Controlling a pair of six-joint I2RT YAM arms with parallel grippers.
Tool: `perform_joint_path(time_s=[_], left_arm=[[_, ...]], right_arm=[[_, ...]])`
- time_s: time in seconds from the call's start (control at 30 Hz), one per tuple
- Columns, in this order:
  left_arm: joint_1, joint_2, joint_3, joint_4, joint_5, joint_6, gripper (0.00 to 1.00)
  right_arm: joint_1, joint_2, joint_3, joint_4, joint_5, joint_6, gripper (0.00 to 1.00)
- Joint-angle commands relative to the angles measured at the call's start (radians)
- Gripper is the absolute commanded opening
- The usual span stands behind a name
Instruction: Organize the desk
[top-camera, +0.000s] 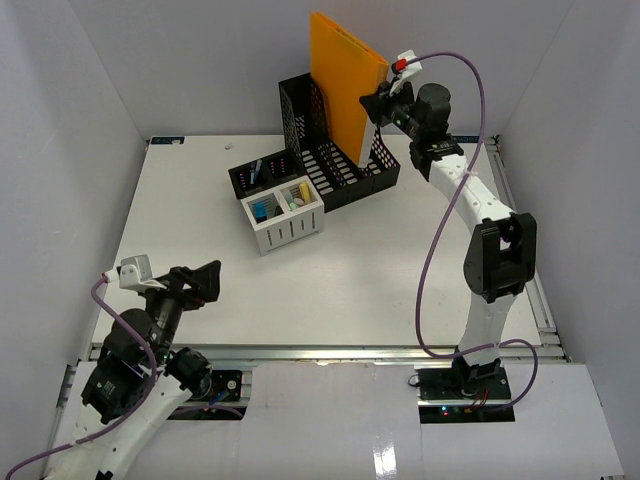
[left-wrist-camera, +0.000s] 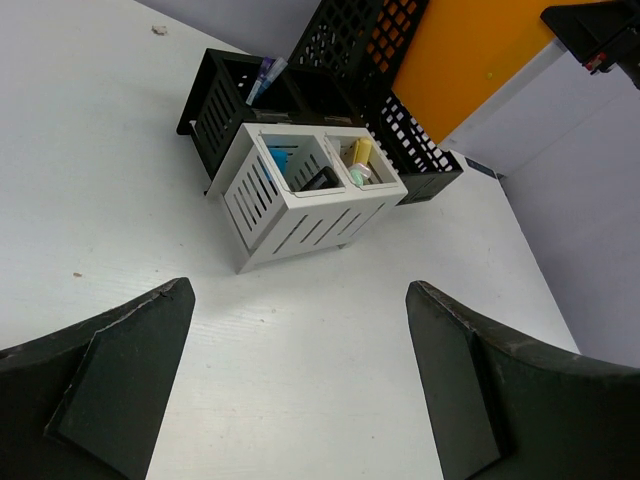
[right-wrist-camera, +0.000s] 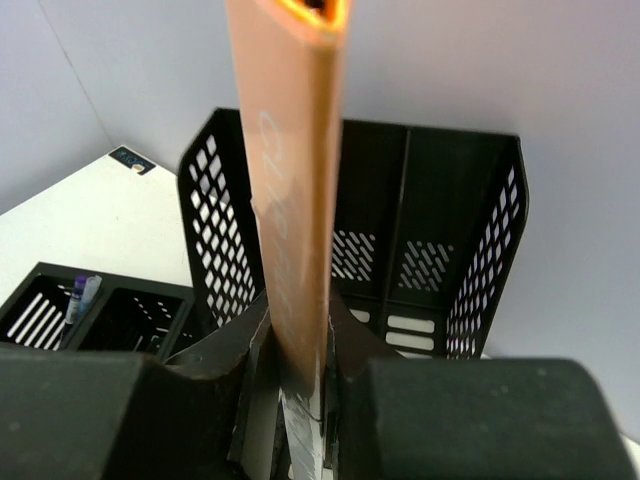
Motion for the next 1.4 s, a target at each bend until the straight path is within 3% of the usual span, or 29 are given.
perform_joint_path(time_s=[0.0,0.47,0.6,0.63,0.67,0.73,0.97,1.17,1.37], left_arm=[[0.004,0.002,-0.009,-0.017,-0.016,-0.006,0.98],[0.004,0.017,-0.013,-0.017,-0.009,-0.009,0.98],[0.004,0.021,-0.016,-0.008,0.009,0.0,0.98],[0.004,0.028,-0.016,-0.002,0.018,0.005,0.98],[0.004,0.04,-0.017,0.007,0.029,0.014,0.98],[0.004,0.066,-0.019,0.021,0.058,0.03,0.98],[0.004,0.283,0.01,0.065,0.166,0.091,0.98],[0.004,0.504,0.039,0.137,0.286,0.169,0.98],[0.006,0.599,0.035,0.266,0.39,0.268,0.98]], right_arm=[[-0.06,0.032,-0.051,0.309,-0.176,0.128,0.08],[-0.083,0.068,-0.243,0.565,-0.307,0.128,0.11],[-0.082,0.015,-0.319,0.541,-0.314,0.032,0.45],[-0.082,-0.001,-0.329,0.502,-0.311,-0.007,0.57],[-0.08,-0.021,-0.337,0.434,-0.304,-0.057,0.77],[-0.08,-0.08,-0.338,0.318,-0.263,-0.162,0.9],[-0.097,-0.324,-0.389,-0.076,-0.193,-0.339,0.9],[-0.132,-0.698,-0.686,-0.265,-0.051,-0.314,0.9],[-0.147,-0.933,-0.88,-0.518,-0.061,-0.315,0.9]])
